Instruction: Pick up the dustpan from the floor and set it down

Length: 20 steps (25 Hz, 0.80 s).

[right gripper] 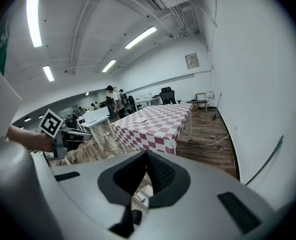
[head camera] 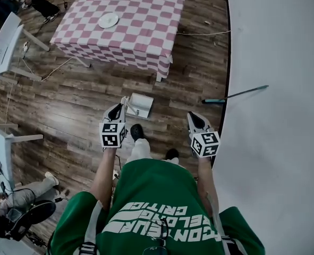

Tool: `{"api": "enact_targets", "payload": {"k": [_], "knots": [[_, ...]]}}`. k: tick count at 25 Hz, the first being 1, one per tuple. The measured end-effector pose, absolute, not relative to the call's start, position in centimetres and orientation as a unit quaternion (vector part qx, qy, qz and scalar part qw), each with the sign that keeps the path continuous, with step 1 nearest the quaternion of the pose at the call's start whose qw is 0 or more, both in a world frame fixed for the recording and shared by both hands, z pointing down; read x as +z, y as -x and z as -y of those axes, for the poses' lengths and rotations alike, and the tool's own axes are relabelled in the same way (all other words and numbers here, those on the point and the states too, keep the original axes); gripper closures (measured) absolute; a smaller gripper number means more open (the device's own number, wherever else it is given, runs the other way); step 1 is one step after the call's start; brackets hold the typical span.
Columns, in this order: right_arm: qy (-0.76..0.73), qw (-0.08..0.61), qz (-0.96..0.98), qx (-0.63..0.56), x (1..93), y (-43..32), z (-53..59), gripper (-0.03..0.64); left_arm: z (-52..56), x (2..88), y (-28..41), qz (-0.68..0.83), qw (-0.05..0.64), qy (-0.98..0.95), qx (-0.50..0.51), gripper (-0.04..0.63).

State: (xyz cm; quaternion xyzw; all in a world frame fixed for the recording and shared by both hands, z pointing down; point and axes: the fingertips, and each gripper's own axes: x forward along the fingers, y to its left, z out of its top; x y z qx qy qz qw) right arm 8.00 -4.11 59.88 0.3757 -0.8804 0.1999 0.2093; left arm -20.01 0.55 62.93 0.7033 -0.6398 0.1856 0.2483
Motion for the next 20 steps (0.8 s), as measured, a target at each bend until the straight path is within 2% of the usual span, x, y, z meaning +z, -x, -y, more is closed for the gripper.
{"api": "enact_targets", "payload": {"k": [20], "knots": [[-0.357, 0.259, 0.875, 0.198, 61.0, 6.2, 7.5, 0.609, 3.5, 66.7, 27.2, 0.581, 0.299, -0.736, 0.176, 0.591]]}}
